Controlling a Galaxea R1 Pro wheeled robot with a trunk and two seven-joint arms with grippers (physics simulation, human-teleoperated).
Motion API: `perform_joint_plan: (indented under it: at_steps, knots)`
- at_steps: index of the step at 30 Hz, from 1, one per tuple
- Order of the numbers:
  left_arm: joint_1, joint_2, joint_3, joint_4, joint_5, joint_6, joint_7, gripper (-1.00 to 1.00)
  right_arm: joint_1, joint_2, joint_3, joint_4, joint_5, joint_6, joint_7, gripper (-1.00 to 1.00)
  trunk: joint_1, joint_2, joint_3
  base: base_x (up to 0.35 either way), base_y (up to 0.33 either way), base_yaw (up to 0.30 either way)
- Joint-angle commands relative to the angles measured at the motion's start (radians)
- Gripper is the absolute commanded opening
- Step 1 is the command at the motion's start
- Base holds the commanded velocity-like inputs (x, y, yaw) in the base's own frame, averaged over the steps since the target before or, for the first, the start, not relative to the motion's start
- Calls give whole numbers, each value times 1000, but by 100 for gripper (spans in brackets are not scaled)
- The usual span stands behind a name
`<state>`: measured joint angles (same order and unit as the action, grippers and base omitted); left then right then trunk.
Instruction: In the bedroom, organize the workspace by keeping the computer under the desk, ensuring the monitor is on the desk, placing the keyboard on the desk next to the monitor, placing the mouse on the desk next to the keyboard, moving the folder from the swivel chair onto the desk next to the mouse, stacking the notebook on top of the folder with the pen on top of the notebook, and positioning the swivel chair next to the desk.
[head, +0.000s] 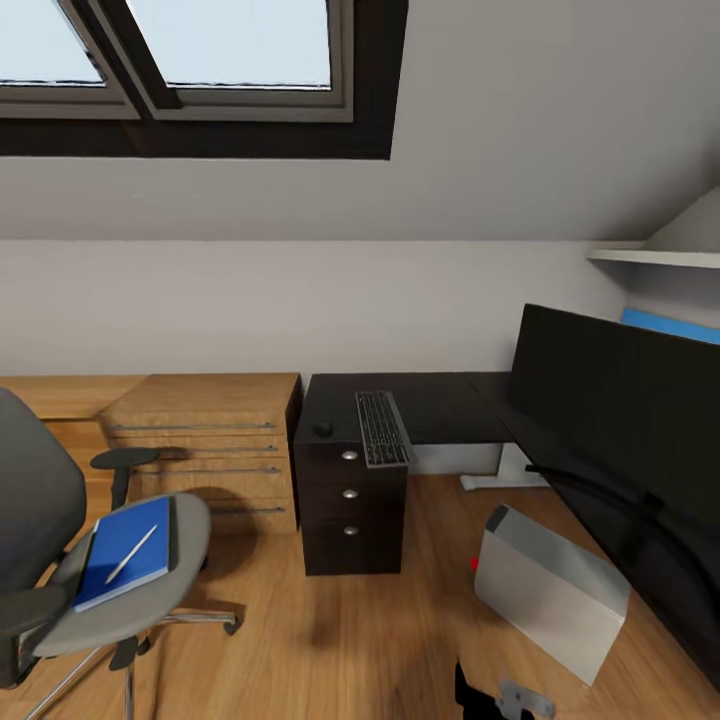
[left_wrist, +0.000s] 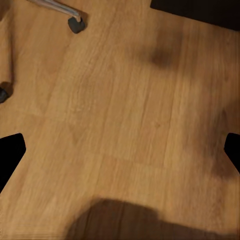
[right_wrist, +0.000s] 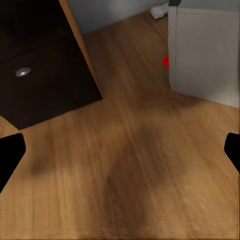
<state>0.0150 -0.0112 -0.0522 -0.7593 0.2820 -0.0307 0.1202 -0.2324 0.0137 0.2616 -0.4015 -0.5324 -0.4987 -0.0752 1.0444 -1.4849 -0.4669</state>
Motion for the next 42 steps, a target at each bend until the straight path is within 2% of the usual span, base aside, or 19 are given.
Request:
perform_joint_plan:
  at_steps: [1,8,9,16,27,35,42]
  knots:
    - [0,1,-7,0,11,-3,8,100,-1,0,11,10,5,-4,-8,100,-4,7,2,0,0,0]
    - [0,5,-7,1,11,-3,11,100,-1,8,18,23,24,-4,-5,100,-31,56,24,-63,0,0]
    - [0,6,-6,1,11,-3,11,100,-1,15,28,25,35,-4,-4,100,-35,63,27,-230,0,0]
    - [0,6,-6,2,11,-3,13,100,-1,21,60,27,108,-6,-6,100,-61,112,49,-295,-10,0]
    - [0,7,-5,2,12,-3,14,100,-1,24,65,26,111,-6,-7,100,-104,189,84,-331,-94,92]
    - [0,8,-1,2,12,-3,15,100,-1,23,65,26,111,-6,-7,100,-134,245,108,-293,-211,222]
    - [0,8,0,2,12,-3,15,100,-1,23,65,26,111,-6,-6,100,-161,294,129,-278,-239,52]
